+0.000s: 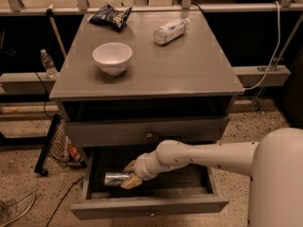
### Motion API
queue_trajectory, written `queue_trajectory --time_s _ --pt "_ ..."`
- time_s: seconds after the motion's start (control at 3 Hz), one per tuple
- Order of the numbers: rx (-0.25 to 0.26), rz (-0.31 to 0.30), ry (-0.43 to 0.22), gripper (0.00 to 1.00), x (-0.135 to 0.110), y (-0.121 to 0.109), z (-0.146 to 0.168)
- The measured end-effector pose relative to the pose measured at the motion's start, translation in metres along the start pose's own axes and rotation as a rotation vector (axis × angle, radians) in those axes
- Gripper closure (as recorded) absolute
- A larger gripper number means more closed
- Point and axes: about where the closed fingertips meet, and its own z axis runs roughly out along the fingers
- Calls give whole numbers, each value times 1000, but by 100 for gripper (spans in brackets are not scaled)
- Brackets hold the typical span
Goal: Place redbull can into middle drawer
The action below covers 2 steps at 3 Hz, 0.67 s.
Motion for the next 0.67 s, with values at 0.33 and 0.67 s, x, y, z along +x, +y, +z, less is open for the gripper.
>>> queue_trajectory --time_s 0.33,0.67 --pt "-17 -19 7 100 -4 -5 14" --pt "-17 -32 21 100 -5 -12 23"
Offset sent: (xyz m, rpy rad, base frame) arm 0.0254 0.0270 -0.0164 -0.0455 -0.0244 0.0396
